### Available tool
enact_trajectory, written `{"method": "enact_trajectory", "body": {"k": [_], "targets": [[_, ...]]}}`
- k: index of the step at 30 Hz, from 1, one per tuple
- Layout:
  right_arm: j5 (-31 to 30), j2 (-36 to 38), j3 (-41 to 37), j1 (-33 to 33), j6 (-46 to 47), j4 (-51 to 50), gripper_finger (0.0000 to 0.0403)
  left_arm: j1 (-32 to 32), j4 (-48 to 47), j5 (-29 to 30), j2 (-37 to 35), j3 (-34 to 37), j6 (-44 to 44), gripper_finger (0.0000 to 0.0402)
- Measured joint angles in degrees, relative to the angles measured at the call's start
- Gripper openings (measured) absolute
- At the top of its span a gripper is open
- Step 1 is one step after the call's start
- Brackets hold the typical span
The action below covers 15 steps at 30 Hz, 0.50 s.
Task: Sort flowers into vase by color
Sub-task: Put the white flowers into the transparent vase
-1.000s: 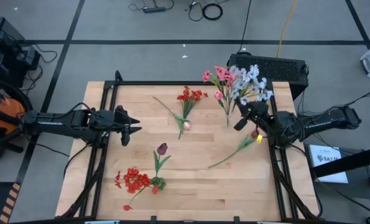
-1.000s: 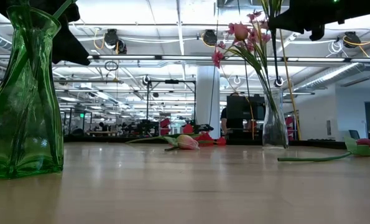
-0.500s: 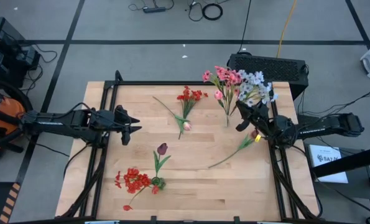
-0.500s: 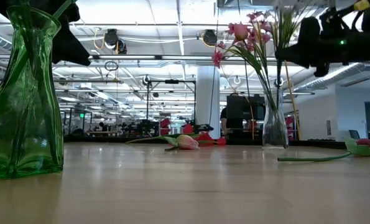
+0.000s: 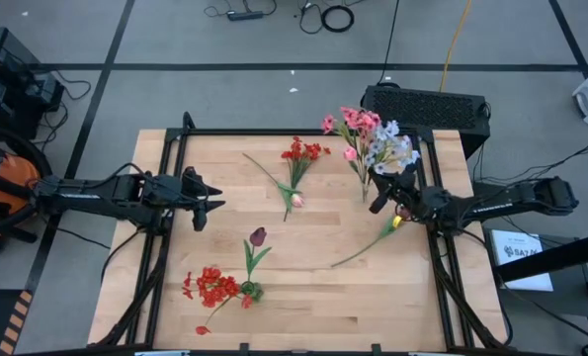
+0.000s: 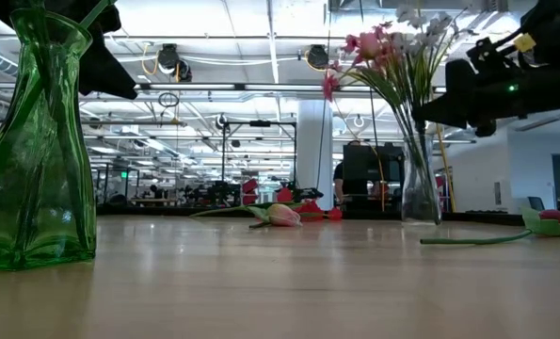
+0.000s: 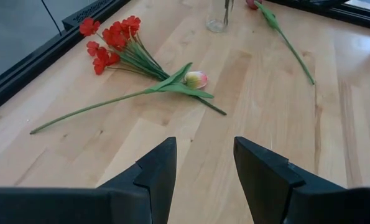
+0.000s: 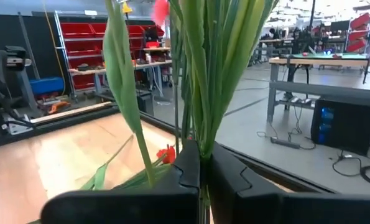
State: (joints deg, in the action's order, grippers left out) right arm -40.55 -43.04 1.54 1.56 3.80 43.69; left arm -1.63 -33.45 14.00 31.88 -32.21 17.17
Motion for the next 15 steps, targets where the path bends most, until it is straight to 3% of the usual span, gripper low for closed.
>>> {"method": "enact_trajectory", "body": {"k": [15], "targets": [[0.1, -2.2, 0.0, 1.0, 6.8, 0.4, 0.0053, 0.0, 0.0, 0.0, 0.0, 0.0, -0.1, 0.0168]]}}
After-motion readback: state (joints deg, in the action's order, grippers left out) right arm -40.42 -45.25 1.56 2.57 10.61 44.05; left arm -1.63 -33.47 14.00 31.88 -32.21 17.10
